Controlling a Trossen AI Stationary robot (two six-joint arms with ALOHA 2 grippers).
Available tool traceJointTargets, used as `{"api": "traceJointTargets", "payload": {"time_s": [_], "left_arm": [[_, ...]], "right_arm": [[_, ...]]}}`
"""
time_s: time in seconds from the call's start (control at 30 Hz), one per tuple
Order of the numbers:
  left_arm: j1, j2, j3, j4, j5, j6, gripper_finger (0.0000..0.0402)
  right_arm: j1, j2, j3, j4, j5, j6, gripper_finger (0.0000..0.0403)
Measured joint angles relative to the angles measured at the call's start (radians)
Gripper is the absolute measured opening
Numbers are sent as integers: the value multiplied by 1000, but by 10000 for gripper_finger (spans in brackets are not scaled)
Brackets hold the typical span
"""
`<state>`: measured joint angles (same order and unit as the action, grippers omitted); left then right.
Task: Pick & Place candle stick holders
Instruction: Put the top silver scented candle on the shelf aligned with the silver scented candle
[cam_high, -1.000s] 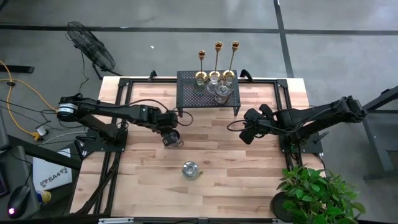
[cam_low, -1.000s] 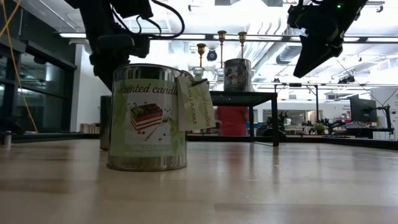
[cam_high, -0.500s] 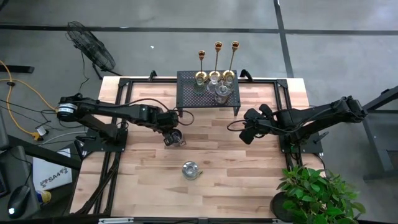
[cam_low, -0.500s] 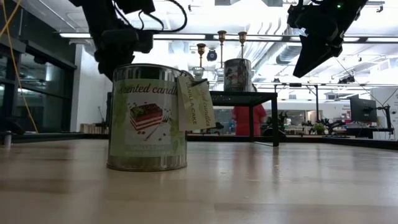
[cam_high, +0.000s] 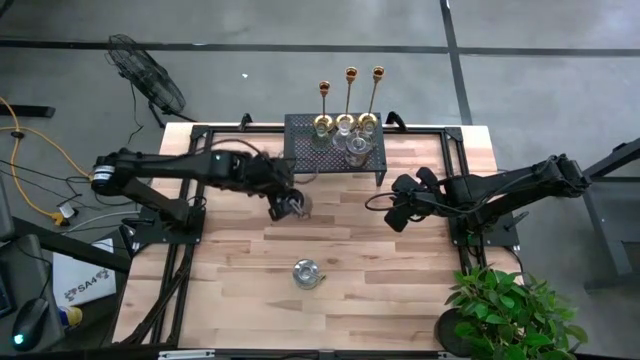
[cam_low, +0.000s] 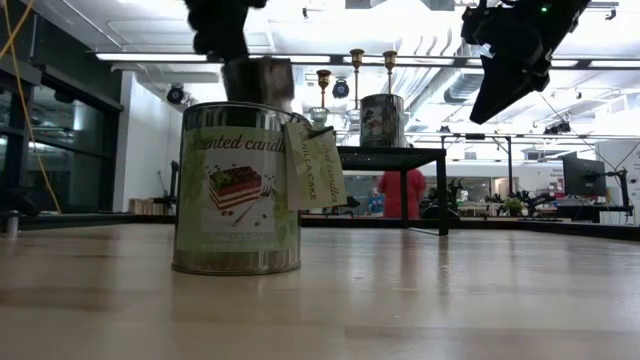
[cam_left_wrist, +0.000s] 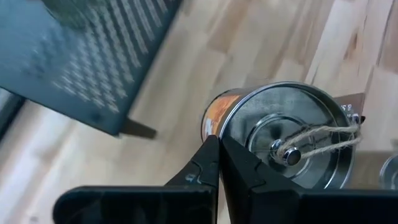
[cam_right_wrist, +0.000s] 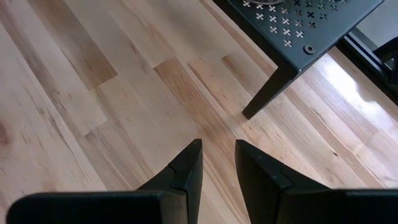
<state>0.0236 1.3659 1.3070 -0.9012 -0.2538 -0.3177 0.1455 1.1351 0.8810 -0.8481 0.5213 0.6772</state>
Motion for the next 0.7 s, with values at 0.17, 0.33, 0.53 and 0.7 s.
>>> {"api": "traceJointTargets", "payload": {"time_s": [0.17, 0.33, 0.53, 0.7], "left_arm": [[48, 4, 110, -28, -24, 63, 0], [141, 6, 159, -34, -18, 118, 0], [266, 7, 161, -35, 39, 160, 0], [335, 37, 161, 4, 92, 191, 0]], "right_arm": [[0, 0, 0, 2, 0, 0, 87], [0, 0, 0, 2, 0, 0, 87], [0, 0, 0, 2, 0, 0, 87], [0, 0, 0, 3, 0, 0, 87]]}}
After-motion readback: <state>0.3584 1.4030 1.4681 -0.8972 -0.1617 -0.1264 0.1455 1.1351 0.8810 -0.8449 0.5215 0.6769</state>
